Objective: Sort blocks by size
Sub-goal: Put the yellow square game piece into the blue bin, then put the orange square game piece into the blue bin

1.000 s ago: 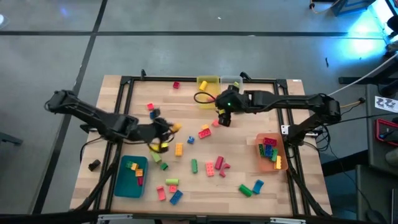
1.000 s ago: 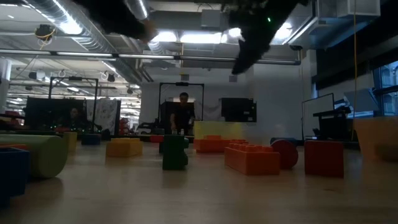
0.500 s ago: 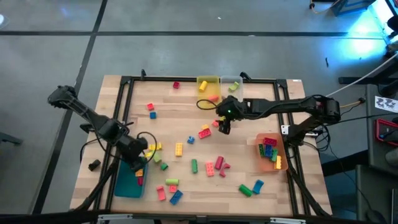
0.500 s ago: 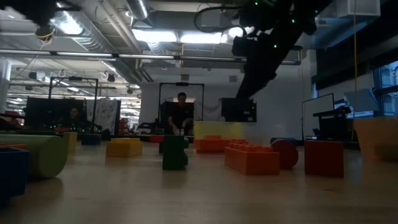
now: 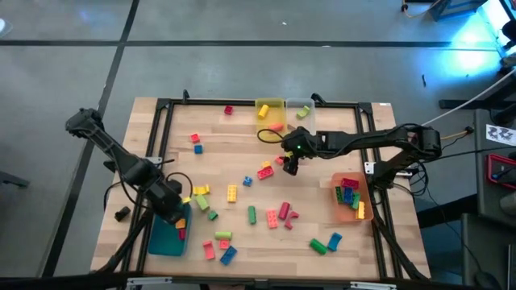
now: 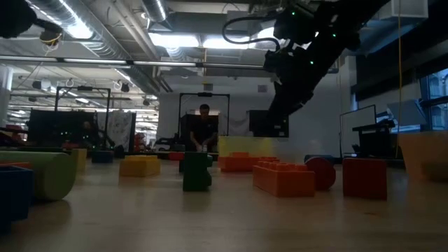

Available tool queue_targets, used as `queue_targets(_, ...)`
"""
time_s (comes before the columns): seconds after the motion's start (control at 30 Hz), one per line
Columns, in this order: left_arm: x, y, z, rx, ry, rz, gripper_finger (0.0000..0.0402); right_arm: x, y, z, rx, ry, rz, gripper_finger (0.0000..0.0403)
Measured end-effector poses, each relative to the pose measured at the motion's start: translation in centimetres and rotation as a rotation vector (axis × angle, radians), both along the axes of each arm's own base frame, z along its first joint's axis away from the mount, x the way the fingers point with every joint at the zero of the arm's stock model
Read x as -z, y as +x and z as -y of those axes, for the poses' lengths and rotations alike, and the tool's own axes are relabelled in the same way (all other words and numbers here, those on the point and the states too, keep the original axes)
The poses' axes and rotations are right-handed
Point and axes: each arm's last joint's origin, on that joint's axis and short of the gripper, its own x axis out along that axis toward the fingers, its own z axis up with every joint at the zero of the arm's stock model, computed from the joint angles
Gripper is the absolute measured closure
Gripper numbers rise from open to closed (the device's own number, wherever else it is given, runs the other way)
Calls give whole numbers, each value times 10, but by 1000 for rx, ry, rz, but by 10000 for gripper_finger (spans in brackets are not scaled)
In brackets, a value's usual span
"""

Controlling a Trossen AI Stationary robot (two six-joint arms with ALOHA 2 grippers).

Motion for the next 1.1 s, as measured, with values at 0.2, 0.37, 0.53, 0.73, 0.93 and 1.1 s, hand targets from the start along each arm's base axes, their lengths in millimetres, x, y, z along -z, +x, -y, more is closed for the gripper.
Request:
queue_targets(0.2, 5, 0, 0, -25, 39, -64, 304, 0, 0, 0, 64, 50, 20, 127)
queue_targets(0.37, 9, 2, 2, -23, 58, -85, 304, 0, 0, 0, 68, 53, 21, 127)
queue_targets(0.53, 13, 5, 2, 31, 105, -64, 304, 0, 0, 0, 66, 52, 20, 127)
queue_targets(0.73, 18, 8, 4, 11, 120, -102, 285, 0, 0, 0, 95, 76, 29, 127)
queue_targets(0.93, 25, 10, 8, 24, 107, -186, 230, 20, 7, 2, 195, 123, -10, 127)
queue_targets(1.1, 24, 14, 11, 89, 62, -126, 219, 44, 14, 4, 235, 87, -75, 127)
